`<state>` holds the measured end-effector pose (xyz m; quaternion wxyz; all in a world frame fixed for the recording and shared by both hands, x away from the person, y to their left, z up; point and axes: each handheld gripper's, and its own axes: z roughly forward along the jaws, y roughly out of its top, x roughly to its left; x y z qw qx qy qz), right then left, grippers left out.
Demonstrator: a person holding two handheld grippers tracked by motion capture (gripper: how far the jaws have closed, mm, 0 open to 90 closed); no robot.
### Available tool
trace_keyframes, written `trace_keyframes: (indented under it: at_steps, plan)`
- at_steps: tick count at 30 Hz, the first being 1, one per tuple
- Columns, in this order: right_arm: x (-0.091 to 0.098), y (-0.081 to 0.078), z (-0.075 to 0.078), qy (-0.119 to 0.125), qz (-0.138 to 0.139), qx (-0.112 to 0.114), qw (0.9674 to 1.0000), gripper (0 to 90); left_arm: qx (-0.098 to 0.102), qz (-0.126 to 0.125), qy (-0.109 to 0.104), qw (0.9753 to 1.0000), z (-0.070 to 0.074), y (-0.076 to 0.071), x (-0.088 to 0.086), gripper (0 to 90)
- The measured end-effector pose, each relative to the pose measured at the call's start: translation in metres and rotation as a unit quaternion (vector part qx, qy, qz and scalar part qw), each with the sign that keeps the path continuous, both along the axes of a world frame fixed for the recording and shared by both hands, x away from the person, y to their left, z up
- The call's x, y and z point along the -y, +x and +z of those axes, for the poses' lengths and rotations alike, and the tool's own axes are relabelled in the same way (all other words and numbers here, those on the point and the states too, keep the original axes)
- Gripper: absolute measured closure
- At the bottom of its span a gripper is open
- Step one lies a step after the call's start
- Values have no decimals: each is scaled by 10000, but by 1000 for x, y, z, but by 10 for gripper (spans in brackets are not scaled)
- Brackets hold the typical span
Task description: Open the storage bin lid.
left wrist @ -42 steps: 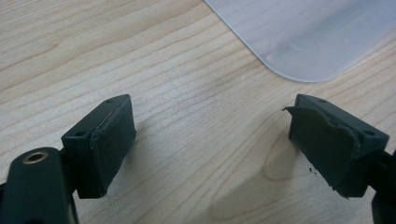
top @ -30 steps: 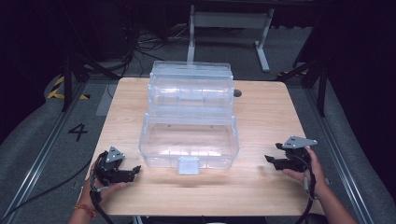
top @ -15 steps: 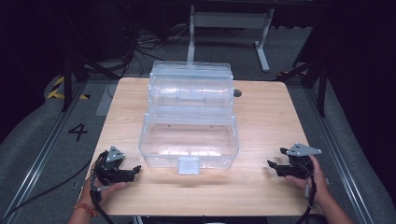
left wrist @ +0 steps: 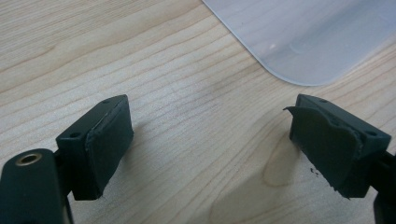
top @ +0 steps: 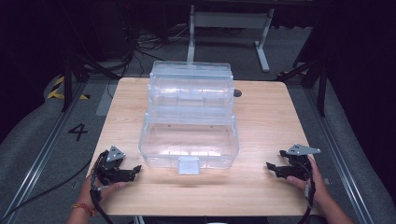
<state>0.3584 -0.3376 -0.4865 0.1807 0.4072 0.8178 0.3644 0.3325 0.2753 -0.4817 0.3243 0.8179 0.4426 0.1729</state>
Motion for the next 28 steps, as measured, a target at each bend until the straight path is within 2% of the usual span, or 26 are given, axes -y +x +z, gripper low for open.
trace_keyframes:
  at_steps: [23, 28]
  plan:
    - [-2, 0, 0, -39, -127, -32, 9999, 140, -12, -5, 41, 10000, 0, 0, 0, 135]
    - [-4, -1, 0, -23, -183, -40, 9998, 139, -22, 67, 10, 10000, 0, 0, 1, 119]
